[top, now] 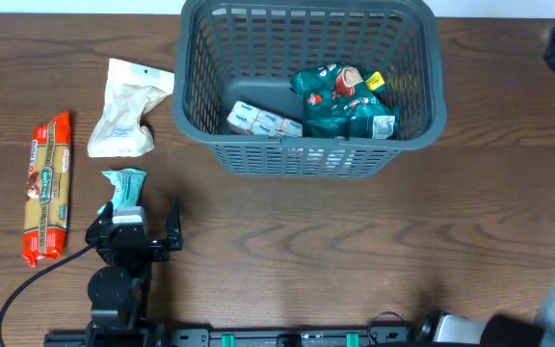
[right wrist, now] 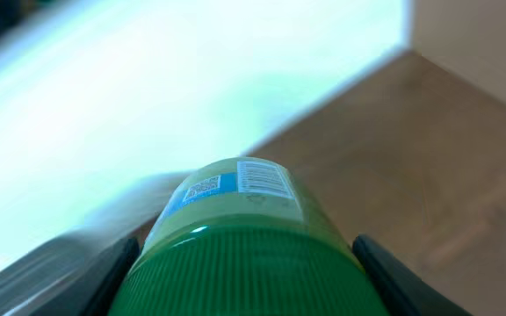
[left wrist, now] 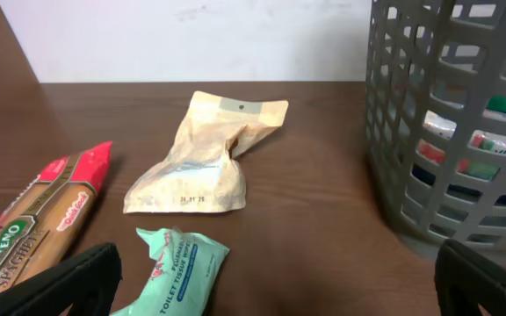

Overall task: Pack container
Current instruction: 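Lift the bottle and carry it over the grey basket, then lower the bottle into the basket and open the right gripper, then withdraw the right gripper to the right side, then move the left gripper down onto the mint-green wipes pack and grasp it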

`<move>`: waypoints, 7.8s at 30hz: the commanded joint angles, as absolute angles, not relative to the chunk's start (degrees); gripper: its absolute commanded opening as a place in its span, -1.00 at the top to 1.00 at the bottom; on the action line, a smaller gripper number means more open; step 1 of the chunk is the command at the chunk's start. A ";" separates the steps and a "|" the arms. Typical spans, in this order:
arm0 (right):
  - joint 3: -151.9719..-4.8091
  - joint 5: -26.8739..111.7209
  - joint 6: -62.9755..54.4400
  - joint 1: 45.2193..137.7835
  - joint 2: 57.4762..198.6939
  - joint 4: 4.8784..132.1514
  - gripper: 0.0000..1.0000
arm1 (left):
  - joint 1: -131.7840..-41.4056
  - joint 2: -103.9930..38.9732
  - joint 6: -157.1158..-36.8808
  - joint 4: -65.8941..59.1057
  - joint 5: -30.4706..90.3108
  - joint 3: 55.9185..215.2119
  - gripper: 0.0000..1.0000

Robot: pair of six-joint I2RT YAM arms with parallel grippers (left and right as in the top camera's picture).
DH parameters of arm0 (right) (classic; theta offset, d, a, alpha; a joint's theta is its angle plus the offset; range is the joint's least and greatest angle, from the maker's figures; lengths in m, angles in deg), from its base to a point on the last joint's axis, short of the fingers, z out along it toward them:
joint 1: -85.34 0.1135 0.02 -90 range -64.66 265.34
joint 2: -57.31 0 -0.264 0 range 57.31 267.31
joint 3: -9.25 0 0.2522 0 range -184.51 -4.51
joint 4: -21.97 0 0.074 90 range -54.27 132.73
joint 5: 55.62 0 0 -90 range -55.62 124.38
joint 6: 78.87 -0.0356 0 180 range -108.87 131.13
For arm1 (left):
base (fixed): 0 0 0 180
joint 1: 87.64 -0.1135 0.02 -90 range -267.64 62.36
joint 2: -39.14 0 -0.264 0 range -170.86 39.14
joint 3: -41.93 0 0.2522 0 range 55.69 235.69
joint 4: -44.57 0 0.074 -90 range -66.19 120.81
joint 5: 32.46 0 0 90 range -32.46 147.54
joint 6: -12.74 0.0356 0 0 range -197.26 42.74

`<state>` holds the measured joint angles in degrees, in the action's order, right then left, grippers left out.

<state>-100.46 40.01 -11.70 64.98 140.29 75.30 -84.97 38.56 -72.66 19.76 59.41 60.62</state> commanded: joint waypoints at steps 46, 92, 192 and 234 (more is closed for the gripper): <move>-103.14 29.87 -6.72 102.09 147.44 100.37 0.98 | -85.23 38.91 -71.92 19.46 59.45 59.04 -0.97; -103.17 29.91 -7.00 100.74 147.44 99.26 -0.99 | -85.23 38.91 -71.92 19.46 59.45 59.04 -0.97; -128.43 -2.20 -24.84 77.15 146.94 117.46 -0.99 | -85.29 -26.79 -67.61 -32.13 65.57 123.89 -0.97; -128.43 -2.20 -24.84 77.15 146.94 117.46 -0.99 | -100.22 -47.51 -61.16 -9.48 54.09 108.16 -0.97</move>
<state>-127.91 -1.19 -24.27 77.59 146.91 117.35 -99.92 -46.95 -62.15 -10.05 53.46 109.40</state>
